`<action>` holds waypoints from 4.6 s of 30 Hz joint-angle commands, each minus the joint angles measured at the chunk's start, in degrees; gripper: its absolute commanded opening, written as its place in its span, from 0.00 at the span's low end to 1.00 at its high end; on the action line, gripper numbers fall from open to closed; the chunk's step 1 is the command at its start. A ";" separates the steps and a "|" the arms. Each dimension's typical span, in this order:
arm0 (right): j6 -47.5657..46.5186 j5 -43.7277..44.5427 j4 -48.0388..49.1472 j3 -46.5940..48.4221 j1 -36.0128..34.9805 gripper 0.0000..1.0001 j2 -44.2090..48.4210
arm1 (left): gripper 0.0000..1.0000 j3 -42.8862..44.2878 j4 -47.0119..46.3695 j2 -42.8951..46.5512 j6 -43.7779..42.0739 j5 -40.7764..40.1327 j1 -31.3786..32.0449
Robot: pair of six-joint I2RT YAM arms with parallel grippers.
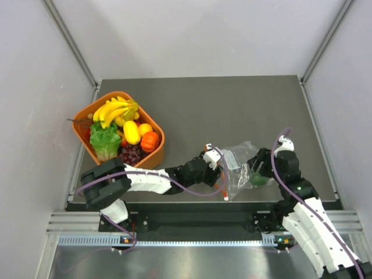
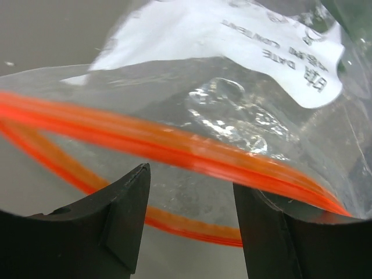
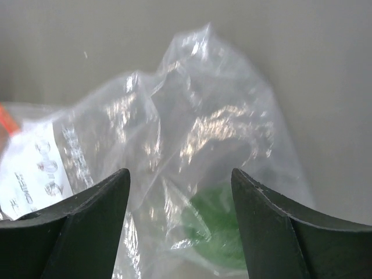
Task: Open the zip-top bag and remove the fake food
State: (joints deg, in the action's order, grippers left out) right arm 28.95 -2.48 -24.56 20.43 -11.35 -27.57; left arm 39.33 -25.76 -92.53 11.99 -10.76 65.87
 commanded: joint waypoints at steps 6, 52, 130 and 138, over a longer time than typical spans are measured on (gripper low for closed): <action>8.92 19.17 -8.04 4.53 -17.29 0.70 -4.42 | 0.63 -1.09 -4.74 4.99 -0.47 -1.01 -5.48; 15.34 30.60 -4.70 8.76 -29.43 0.79 -8.65 | 0.78 -9.10 -23.02 -4.76 -1.09 -0.56 4.45; 26.86 21.03 -12.37 -0.29 -35.93 0.69 -2.22 | 0.70 -12.70 -39.98 -3.97 0.31 -4.47 2.78; 28.70 20.41 -7.09 -3.20 -37.95 0.09 -5.38 | 0.70 -14.72 -54.18 -12.58 5.23 12.94 3.30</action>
State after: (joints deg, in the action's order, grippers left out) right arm 56.60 18.00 -34.41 17.98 -47.68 -31.46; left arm 25.41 -69.56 -102.06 14.44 -6.39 68.79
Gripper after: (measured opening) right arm 0.130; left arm 0.699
